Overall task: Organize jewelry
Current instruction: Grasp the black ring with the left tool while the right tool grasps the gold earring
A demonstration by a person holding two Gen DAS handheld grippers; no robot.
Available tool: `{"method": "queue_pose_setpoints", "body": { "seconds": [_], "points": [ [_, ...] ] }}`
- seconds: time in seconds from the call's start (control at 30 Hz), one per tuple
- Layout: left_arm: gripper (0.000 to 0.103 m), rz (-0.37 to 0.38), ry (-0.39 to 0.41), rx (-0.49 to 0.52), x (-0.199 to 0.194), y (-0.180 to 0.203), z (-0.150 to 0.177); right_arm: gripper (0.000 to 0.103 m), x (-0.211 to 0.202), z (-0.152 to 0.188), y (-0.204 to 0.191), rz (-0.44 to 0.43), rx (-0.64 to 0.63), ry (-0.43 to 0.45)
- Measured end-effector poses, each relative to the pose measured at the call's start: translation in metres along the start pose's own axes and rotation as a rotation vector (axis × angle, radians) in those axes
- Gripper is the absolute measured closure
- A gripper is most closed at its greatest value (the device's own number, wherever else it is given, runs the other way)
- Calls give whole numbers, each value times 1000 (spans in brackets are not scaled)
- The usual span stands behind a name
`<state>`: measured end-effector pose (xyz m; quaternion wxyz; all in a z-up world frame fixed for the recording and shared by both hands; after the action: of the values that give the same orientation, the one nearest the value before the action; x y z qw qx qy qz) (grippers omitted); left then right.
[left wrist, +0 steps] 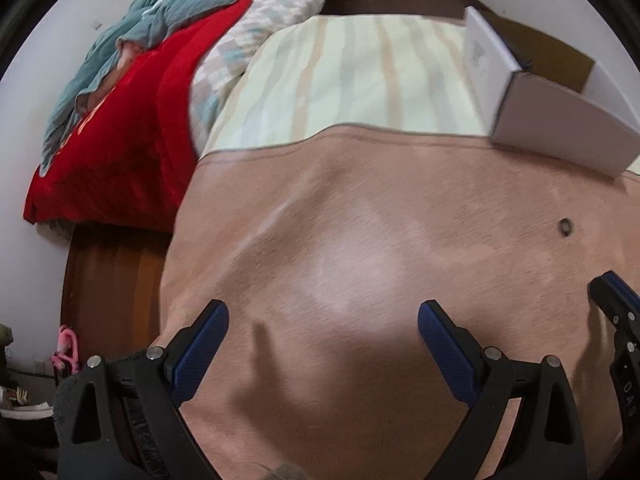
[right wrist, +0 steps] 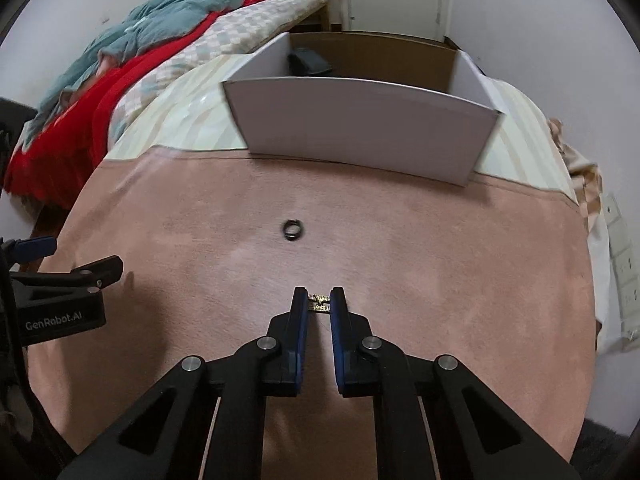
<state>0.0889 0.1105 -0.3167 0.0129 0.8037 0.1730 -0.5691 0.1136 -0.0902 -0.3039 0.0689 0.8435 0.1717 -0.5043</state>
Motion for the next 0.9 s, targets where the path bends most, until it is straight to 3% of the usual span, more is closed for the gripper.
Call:
{"method": "queue_pose_setpoints", "body": {
  "seconds": [0.27, 0.43, 0.53, 0.57, 0.67, 0.9],
  "points": [
    [7, 210, 24, 93, -16, 86, -18, 92, -33, 1, 73, 21, 176, 56],
    [8, 271, 23, 158, -14, 133, -25, 92, -36, 1, 106, 46, 237, 64],
    [27, 285, 26, 189, -13, 149, -27, 92, -36, 3, 115, 51, 253, 63],
    [50, 296, 20, 193, -12, 152, -26, 92, -35, 3, 116, 52, 255, 61],
    [92, 312, 39, 214, -17, 157, -28, 92, -36, 5, 114, 43, 250, 60],
    [93, 301, 60, 212, -19, 149, -37, 92, -42, 0, 106, 21, 245, 83]
  ]
}}
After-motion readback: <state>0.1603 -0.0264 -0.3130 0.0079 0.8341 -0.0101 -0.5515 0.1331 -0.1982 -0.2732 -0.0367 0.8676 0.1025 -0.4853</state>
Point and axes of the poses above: each gripper's, at about its wrist camera, not at the fingertips, and x roughly the way its jaws point, y to its right, z to its underside, the point moved 8 cm from there along x, roughly the way its jaws point, and after that the axes turned 4 degrees about -x, right-handed, at the moved point
